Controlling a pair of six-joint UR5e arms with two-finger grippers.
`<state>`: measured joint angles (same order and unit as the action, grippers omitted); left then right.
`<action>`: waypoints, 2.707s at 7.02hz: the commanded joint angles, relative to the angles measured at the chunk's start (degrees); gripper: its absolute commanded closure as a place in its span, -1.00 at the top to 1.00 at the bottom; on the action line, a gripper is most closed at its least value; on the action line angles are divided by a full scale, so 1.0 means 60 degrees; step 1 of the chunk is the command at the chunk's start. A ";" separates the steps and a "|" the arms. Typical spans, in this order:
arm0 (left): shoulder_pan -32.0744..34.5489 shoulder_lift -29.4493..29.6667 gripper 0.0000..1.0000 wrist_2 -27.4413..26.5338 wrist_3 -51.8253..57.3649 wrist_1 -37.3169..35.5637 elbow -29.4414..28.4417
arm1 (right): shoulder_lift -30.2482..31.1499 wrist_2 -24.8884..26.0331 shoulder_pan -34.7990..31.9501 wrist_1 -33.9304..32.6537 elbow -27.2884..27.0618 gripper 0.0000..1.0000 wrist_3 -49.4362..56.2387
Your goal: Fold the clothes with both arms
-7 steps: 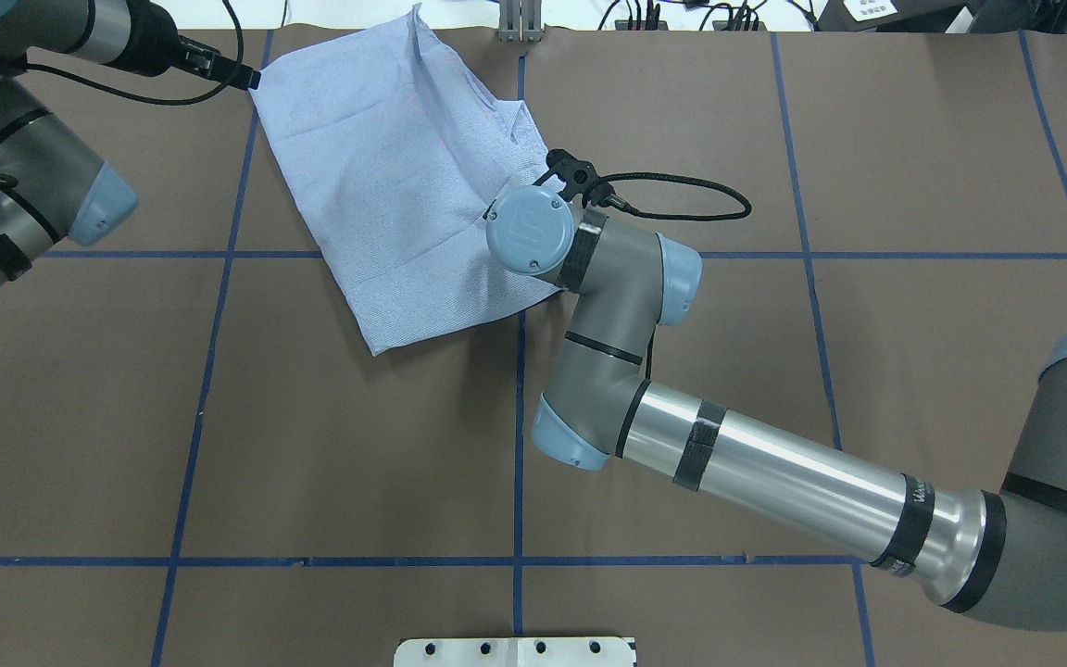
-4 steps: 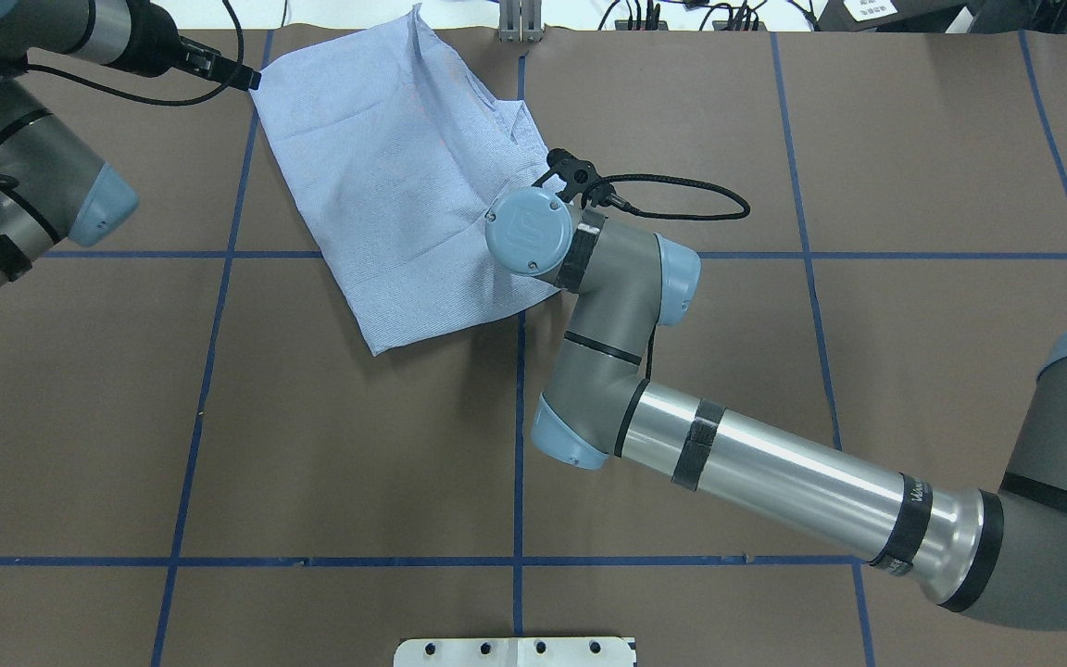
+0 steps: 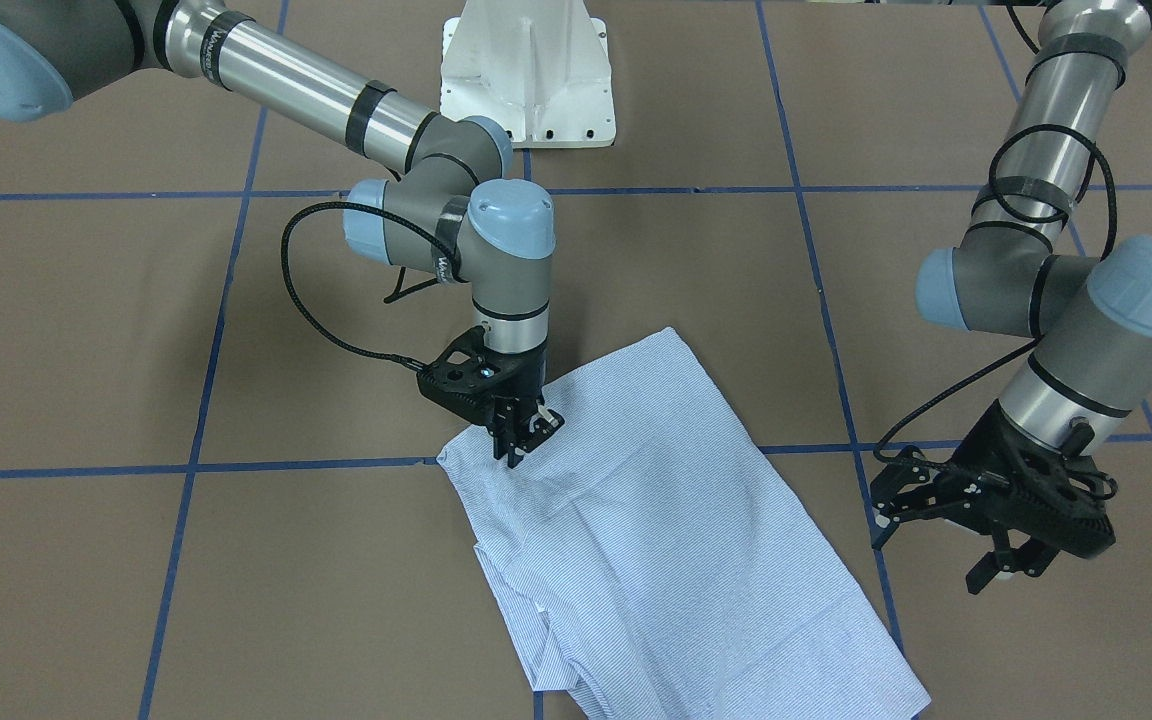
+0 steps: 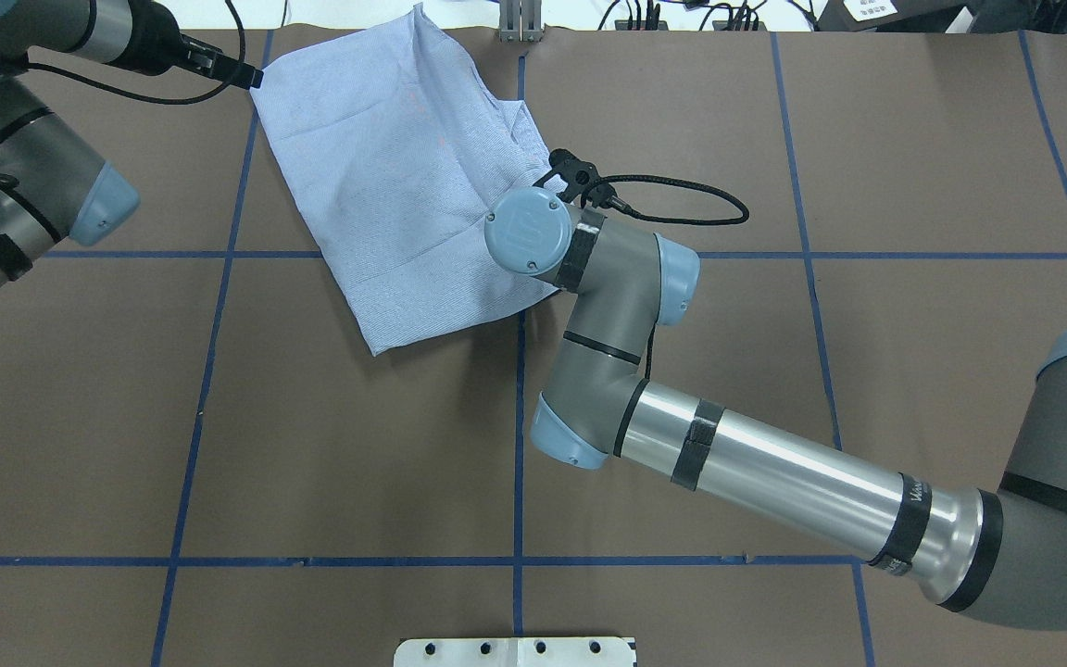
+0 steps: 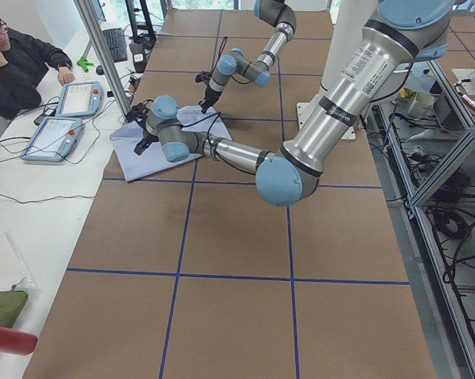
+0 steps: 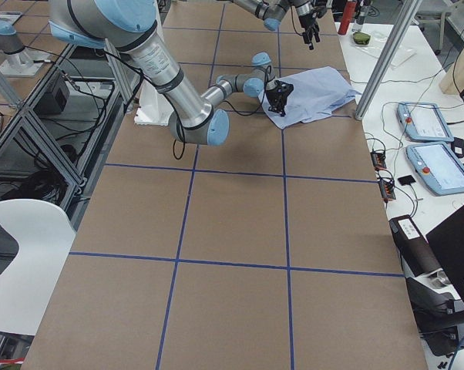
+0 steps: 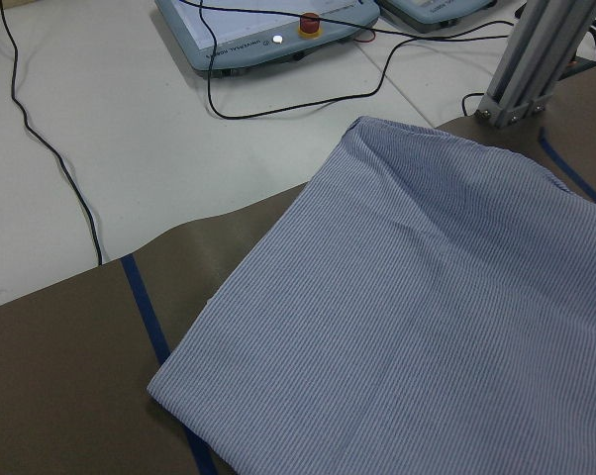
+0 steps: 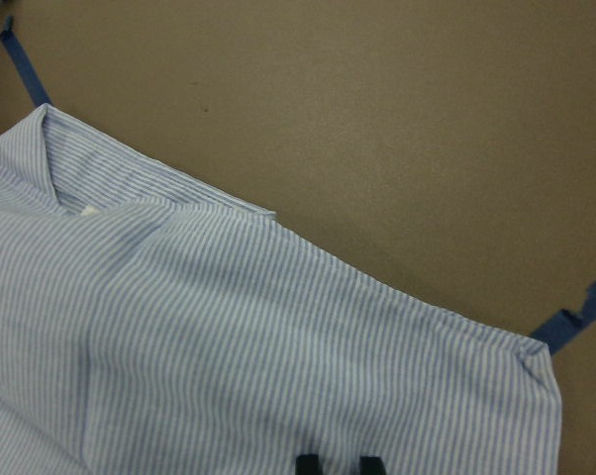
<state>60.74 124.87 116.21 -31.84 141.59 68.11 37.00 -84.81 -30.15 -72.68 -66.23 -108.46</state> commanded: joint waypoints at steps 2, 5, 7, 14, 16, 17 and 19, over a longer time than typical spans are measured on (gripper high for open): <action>-0.0059 -0.0127 1.00 0.0040 -0.0389 -0.0015 0.0495 | 0.0204 -0.0088 -0.0015 -0.0104 -0.0793 -1.00 -0.0073; -0.0103 -0.0275 1.00 0.0055 -0.0961 -0.0015 0.0879 | 0.1384 0.0101 0.0378 -0.0587 -0.2692 -1.00 -0.0335; -0.0118 -0.0289 1.00 0.0055 -0.0992 -0.0029 0.0923 | 0.1932 0.0964 0.1358 -0.1255 -0.3984 -1.00 -0.0701; -0.1786 -0.2073 1.00 -0.0033 -0.3686 -0.0539 0.4490 | 0.3178 0.1905 0.2624 -0.3357 -0.7008 1.00 -0.0313; -0.2924 -0.2688 1.00 -0.0556 -0.4385 -0.1054 0.5634 | 0.3178 0.1802 0.2126 -0.3254 -0.7138 1.00 0.0202; -0.3757 -0.3533 1.00 -0.1401 -0.5174 -0.1069 0.6481 | 0.3410 0.1628 0.1921 -0.2485 -0.7169 1.00 0.0524; -0.5338 -0.4491 1.00 -0.3578 -0.6710 -0.1069 0.7046 | 0.4201 0.1144 0.1452 -0.1251 -0.7169 1.00 0.1023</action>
<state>34.67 100.71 102.88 -66.37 135.22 108.81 59.99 -76.52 -19.86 -83.81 -109.20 -104.03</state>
